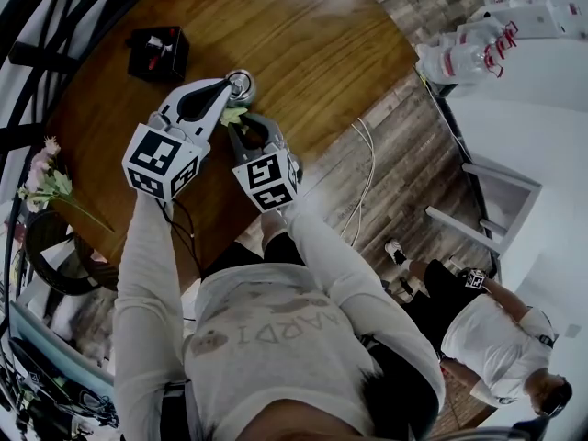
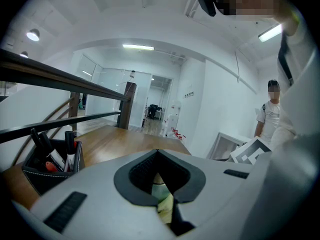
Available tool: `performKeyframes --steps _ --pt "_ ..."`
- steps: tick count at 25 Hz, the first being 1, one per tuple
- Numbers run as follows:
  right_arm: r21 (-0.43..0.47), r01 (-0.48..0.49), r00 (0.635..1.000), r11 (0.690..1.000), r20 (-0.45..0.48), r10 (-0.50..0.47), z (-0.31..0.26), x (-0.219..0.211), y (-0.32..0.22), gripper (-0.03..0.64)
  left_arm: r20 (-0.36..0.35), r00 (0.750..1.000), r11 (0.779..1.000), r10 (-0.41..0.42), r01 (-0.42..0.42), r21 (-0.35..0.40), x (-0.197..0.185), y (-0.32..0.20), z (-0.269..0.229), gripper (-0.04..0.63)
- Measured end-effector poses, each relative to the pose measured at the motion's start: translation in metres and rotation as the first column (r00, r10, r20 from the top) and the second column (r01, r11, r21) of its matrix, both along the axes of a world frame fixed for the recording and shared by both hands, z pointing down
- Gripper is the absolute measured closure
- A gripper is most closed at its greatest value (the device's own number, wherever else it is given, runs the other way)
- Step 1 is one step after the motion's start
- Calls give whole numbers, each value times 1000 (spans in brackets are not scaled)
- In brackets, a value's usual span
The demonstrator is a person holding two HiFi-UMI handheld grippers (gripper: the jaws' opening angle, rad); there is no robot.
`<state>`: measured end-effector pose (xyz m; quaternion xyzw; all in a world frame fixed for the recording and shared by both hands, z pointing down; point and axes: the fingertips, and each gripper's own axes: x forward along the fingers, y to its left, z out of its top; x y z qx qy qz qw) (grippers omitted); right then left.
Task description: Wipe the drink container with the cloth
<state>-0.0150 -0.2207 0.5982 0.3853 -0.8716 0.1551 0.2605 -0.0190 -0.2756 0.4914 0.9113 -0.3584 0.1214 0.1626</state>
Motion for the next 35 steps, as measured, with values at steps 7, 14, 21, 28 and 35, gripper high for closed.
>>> performKeyframes --steps 7,14,21,28,35 --pt "13 -70 997 997 -16 70 2 32 -15 540 -3 1000 1000 -2 2 -2 0 0 0 590" --pt "32 -51 998 998 -25 52 -13 34 -16 540 -4 1000 1000 -2 2 -2 1 0 -1 591" --pt "74 -35 999 997 -21 36 -40 32 -18 540 -1 1000 1000 -4 4 -6 1 0 -1 591" --pt "101 -28 999 994 -12 29 -47 35 -18 540 -21 1000 1000 -17 17 -18 3 0 -3 590" --pt "141 -14 999 990 42 8 -65 40 -8 540 5 996 996 -84 84 39 -7 10 -12 591"
